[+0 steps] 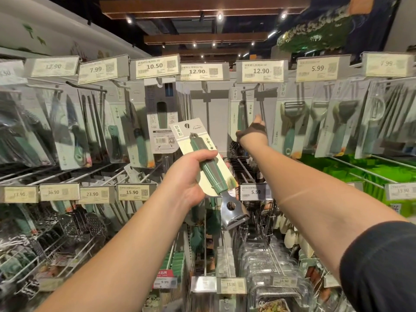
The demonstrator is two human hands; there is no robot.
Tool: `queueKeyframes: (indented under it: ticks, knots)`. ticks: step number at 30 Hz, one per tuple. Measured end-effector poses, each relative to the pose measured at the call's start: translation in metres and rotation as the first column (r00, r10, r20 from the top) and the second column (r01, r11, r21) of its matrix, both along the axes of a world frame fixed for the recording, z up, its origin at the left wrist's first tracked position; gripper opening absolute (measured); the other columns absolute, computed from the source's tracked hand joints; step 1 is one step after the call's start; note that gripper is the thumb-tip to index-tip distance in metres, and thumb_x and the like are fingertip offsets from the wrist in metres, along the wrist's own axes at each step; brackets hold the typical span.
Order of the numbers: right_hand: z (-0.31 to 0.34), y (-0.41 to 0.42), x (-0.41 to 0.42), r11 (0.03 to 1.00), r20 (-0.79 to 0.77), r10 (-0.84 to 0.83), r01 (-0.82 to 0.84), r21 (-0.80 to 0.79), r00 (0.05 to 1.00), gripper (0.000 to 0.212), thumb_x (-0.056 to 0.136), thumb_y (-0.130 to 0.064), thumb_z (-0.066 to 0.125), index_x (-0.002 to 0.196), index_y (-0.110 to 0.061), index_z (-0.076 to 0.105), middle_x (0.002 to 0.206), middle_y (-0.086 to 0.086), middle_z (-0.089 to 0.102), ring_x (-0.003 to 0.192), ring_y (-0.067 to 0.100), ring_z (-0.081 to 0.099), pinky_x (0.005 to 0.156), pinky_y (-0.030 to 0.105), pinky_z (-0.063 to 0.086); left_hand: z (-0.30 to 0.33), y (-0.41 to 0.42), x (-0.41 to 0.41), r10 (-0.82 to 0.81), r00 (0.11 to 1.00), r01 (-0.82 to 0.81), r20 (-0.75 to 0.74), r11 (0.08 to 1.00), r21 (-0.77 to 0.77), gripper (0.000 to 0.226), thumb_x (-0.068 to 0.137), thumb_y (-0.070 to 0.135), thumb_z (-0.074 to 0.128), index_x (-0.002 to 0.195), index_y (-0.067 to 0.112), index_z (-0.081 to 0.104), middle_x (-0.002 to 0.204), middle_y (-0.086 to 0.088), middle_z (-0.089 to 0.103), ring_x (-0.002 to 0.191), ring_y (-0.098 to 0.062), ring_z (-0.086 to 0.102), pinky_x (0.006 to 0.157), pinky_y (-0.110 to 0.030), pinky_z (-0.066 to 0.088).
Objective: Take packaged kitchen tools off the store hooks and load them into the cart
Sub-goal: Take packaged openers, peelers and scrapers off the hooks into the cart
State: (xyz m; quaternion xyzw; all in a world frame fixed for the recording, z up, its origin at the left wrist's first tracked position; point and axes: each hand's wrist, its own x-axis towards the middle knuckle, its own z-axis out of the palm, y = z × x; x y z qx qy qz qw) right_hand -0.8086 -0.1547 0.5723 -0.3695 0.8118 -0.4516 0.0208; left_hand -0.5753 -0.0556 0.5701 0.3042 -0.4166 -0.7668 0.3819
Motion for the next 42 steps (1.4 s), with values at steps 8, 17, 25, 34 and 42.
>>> queueKeyframes:
  ticks: [8,17,25,34,42]
  knots:
    - [-0.013,0.067,0.032,0.939,0.094,0.26,-0.228,-0.258,0.961,0.036,0.094,-0.027,0.057,0.127,-0.016,0.053,0.103,-0.003,0.063,0.086,0.012,0.062,0.078,0.035,0.055,0.001,-0.005,-0.007,-0.03,0.999,0.031,0.033,0.999,-0.04,0.016,0.09,0.003,0.063,0.105,0.006,0.059,0.078,-0.01,0.067,0.076,-0.028,0.07,0.076,-0.05,0.057]
    - [-0.027,0.176,0.07,0.885,-0.017,0.461,-0.461,-0.066,0.887,0.046,0.089,-0.055,0.064,0.126,-0.031,0.049,0.1,-0.011,0.066,0.085,0.005,0.067,0.079,0.029,0.057,0.015,-0.008,-0.037,-0.102,0.986,0.123,0.132,0.979,-0.163,0.007,0.091,0.005,0.064,0.097,0.001,0.063,0.068,-0.008,0.071,0.061,-0.026,0.071,0.063,-0.039,0.06]
    - [-0.028,0.176,0.061,0.929,-0.072,0.343,-0.35,-0.121,0.936,0.077,0.088,-0.047,0.07,0.15,-0.032,0.027,0.107,-0.008,0.066,0.072,0.004,0.065,0.059,0.024,0.052,0.022,0.0,-0.074,-0.142,0.974,0.186,0.174,0.945,-0.27,0.011,0.091,0.02,0.072,0.096,0.011,0.07,0.079,0.002,0.072,0.063,-0.013,0.072,0.068,-0.033,0.055]
    - [-0.027,0.17,0.04,0.917,-0.025,0.327,-0.324,-0.235,0.945,0.075,0.09,-0.041,0.07,0.15,-0.029,0.028,0.124,-0.012,0.058,0.094,0.011,0.067,0.076,0.033,0.058,0.014,-0.013,-0.082,0.001,0.998,0.028,0.068,0.903,-0.429,0.016,0.103,0.018,0.051,0.1,0.011,0.064,0.083,0.0,0.072,0.077,-0.015,0.068,0.074,-0.034,0.054]
    - [-0.021,0.153,0.036,0.918,-0.004,0.307,-0.297,-0.262,0.952,0.079,0.09,-0.04,0.07,0.152,-0.031,0.022,0.13,-0.004,0.058,0.087,0.014,0.068,0.065,0.029,0.054,0.02,-0.024,-0.087,0.053,0.997,-0.024,0.054,0.901,-0.433,0.012,0.103,0.016,0.052,0.096,0.01,0.061,0.091,-0.003,0.071,0.064,-0.01,0.071,0.063,-0.028,0.058]
